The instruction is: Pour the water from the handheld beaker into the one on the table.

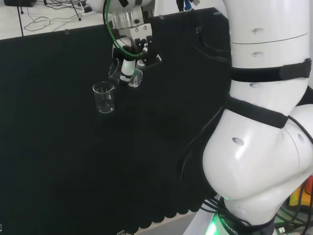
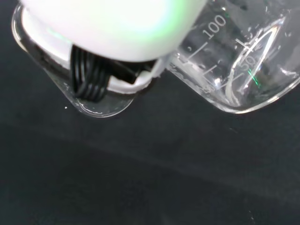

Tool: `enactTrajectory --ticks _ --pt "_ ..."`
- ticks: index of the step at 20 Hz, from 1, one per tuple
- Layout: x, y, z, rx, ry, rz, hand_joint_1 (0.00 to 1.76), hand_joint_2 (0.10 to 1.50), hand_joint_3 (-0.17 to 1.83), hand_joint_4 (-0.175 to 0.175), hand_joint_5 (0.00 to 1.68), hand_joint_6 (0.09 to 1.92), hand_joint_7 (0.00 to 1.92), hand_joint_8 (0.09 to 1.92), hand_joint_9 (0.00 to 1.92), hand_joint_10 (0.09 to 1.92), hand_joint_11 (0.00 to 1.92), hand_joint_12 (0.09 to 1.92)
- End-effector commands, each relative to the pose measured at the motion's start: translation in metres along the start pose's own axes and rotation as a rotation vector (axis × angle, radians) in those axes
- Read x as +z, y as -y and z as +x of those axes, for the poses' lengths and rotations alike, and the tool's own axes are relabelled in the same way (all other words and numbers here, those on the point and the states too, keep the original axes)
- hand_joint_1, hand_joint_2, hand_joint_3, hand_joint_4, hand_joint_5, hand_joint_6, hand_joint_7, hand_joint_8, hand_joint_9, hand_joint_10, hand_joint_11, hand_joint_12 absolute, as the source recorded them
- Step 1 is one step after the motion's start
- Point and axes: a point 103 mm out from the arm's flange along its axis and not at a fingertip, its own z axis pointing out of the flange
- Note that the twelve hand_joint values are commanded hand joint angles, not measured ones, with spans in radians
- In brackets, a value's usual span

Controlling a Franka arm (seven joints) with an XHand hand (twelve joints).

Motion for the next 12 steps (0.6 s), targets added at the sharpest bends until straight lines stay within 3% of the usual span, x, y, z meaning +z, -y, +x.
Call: enactTrajectory --ticks 1,9,12 --pt "-0.005 0.004 0.006 0.019 0.053 0.025 1.31 0.59 0.83 -0.175 1.19 0.87 1.25 0.85 1.48 0.8 1.18 0.75" --pt "-0.009 0.008 0.019 0.022 0.102 0.043 1.31 0.59 0.83 -0.175 1.19 0.87 1.25 0.85 1.48 0.81 1.18 0.75" --pt "-0.007 0.003 0.035 0.018 0.136 0.063 1.31 0.59 0.83 -0.175 1.19 0.87 1.25 0.85 1.48 0.81 1.18 0.75"
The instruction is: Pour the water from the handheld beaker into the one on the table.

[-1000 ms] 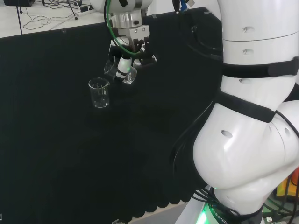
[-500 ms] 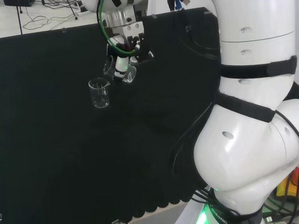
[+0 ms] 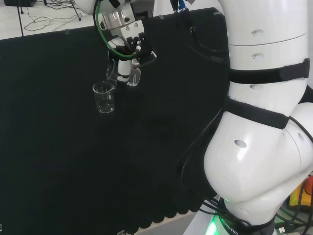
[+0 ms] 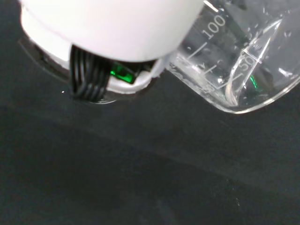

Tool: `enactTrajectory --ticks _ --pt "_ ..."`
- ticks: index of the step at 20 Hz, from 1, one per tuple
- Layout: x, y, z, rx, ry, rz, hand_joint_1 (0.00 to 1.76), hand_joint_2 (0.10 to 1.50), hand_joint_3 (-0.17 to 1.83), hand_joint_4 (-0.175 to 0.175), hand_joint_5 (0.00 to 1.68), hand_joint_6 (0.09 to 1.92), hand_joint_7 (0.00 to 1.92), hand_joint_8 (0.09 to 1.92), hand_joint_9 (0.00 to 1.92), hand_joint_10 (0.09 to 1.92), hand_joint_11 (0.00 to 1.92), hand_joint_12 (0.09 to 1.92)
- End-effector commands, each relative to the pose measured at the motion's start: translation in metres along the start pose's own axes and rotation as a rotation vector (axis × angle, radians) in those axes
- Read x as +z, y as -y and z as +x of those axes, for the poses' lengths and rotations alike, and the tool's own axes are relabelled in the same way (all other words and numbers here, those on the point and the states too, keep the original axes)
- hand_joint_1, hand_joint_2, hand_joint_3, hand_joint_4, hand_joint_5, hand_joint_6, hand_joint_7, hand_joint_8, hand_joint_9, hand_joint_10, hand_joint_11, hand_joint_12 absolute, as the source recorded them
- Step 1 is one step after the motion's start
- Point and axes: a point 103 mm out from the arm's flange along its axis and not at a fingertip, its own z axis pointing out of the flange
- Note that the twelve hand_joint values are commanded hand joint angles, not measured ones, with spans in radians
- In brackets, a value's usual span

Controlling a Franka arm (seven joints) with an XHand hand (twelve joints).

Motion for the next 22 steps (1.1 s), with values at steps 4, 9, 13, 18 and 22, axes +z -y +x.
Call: enactTrajectory --ticks 4,9,13,18,22 --pt "-0.0024 0.0031 0.0128 -0.005 0.058 0.043 1.31 0.59 0.83 -0.175 1.19 0.87 1.25 0.85 1.48 0.81 1.18 0.75" --pt "-0.004 0.0022 0.0144 0.018 0.087 0.074 1.31 0.59 0.83 -0.175 1.19 0.87 1.25 0.85 1.48 0.81 1.18 0.75" --pt "-0.0046 0.0007 0.0169 0.033 0.103 0.084 1.31 0.59 0.83 -0.175 1.19 0.87 1.24 0.85 1.48 0.81 1.18 0.75" --pt "-0.0063 -0.0003 0.0192 0.038 0.123 0.094 1.31 0.59 0.84 -0.175 1.19 0.88 1.24 0.85 1.48 0.81 1.18 0.75" --pt "-0.0079 -0.001 0.0213 0.046 0.136 0.102 1.31 0.59 0.84 -0.175 1.19 0.88 1.24 0.86 1.48 0.82 1.18 0.75"
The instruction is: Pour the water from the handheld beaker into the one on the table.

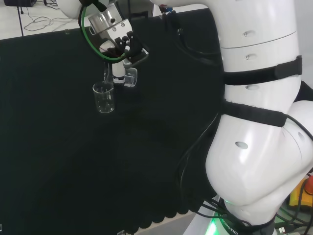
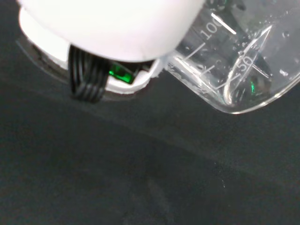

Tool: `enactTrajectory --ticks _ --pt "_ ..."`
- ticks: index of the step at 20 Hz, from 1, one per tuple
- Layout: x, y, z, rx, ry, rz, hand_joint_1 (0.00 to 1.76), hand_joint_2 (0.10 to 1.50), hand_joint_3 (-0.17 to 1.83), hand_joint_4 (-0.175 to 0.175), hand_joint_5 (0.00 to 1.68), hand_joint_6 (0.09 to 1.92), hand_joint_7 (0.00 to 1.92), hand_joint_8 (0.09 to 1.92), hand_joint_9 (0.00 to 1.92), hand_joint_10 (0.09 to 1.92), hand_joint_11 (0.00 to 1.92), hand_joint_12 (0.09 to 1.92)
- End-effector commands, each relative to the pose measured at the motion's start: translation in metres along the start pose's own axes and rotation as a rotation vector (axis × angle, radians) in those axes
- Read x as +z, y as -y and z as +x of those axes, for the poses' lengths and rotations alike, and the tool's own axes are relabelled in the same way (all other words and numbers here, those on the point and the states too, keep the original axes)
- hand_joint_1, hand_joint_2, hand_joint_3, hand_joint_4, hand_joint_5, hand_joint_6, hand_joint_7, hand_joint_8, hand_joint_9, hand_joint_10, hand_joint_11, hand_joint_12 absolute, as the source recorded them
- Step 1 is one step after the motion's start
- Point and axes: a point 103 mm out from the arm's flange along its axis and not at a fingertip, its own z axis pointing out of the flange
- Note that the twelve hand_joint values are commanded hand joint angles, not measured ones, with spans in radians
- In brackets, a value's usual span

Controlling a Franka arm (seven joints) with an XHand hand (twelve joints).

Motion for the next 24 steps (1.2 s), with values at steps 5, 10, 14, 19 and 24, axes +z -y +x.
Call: enactTrajectory --ticks 5,10,14,19,24 --pt "-0.002 -0.0012 0.0036 0.02 0.029 0.032 1.31 0.59 0.84 -0.175 1.19 0.88 1.24 0.86 1.48 0.82 1.17 0.75" --pt "-0.0055 -0.0004 0.0043 0.033 0.05 0.049 1.31 0.59 0.84 -0.175 1.18 0.88 1.24 0.86 1.48 0.82 1.17 0.75" --pt "-0.0071 -0.0006 0.0054 0.041 0.076 0.058 1.31 0.59 0.84 -0.175 1.18 0.89 1.24 0.86 1.48 0.82 1.18 0.75" --pt "-0.0084 -0.0018 0.0071 0.052 0.102 0.075 1.31 0.59 0.84 -0.175 1.18 0.89 1.24 0.87 1.48 0.82 1.18 0.75" --pt "-0.0096 -0.0038 0.009 0.063 0.131 0.09 1.31 0.59 0.84 -0.175 1.18 0.89 1.24 0.87 1.48 0.82 1.18 0.75"
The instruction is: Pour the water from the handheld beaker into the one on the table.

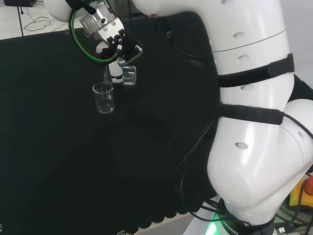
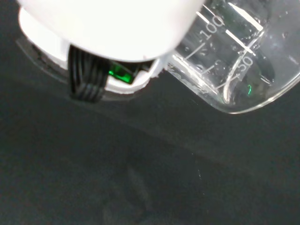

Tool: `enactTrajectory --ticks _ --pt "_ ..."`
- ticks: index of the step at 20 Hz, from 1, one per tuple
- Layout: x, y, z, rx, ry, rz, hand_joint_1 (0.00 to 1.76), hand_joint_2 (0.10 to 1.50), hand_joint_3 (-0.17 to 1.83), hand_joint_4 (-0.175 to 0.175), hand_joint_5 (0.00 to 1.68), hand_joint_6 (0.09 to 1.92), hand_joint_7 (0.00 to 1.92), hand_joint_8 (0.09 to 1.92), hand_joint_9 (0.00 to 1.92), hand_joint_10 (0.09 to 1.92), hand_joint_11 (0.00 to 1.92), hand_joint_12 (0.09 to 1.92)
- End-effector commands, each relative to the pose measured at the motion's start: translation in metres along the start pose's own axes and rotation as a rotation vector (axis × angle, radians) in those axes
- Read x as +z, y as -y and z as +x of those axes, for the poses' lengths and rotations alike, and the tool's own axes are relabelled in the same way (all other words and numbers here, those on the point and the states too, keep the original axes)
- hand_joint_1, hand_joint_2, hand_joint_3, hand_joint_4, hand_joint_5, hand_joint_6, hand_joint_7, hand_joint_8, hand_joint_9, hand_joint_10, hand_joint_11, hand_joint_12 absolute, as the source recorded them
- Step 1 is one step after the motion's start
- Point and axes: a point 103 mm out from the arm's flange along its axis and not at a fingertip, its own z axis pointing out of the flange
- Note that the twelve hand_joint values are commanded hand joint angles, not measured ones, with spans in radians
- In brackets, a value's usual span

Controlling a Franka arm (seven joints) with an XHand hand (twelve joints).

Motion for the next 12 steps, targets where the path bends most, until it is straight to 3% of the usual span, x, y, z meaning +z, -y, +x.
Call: enactTrajectory --ticks 1,12 --pt "-0.0007 -0.002 0.002 0.014 0.036 0.023 1.31 0.59 0.84 -0.175 1.18 0.89 1.24 0.87 1.48 0.82 1.18 0.75" --pt "-0.0038 -0.0047 0.0057 0.024 0.075 0.043 1.31 0.59 0.85 -0.175 1.18 0.9 1.24 0.88 1.47 0.83 1.18 0.75"
